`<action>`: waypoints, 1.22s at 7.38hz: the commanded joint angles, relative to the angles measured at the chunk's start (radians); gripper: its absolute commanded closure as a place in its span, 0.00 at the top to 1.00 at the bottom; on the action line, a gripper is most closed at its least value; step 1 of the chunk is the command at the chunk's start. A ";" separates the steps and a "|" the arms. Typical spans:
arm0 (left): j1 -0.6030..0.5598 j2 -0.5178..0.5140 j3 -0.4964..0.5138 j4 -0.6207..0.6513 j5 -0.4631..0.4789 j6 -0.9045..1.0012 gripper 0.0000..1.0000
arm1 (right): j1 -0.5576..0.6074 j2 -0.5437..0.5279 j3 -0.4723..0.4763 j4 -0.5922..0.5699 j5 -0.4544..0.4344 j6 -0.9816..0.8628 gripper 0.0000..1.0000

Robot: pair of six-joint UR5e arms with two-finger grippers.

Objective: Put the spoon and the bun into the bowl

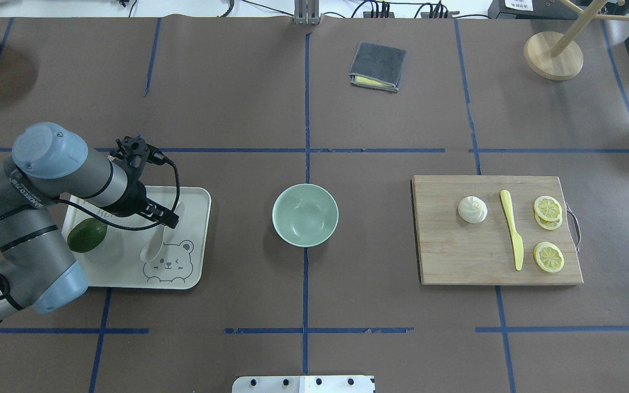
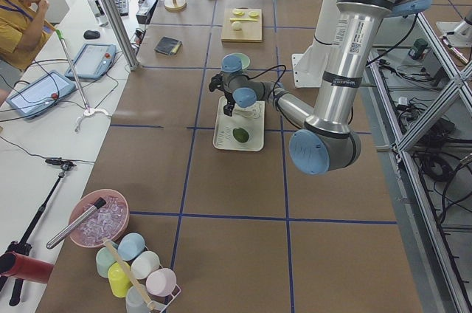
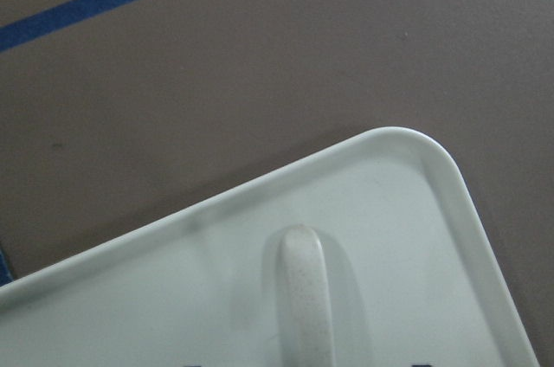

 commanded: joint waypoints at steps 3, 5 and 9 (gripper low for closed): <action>0.019 -0.009 0.016 0.003 0.007 -0.002 0.26 | -0.005 0.011 -0.008 0.000 0.000 0.002 1.00; 0.022 -0.014 0.008 0.040 0.007 -0.002 0.00 | -0.005 0.012 -0.005 0.001 0.001 0.002 1.00; 0.025 -0.239 -0.016 0.173 0.006 -0.500 0.00 | -0.005 0.014 0.018 0.007 0.001 0.017 1.00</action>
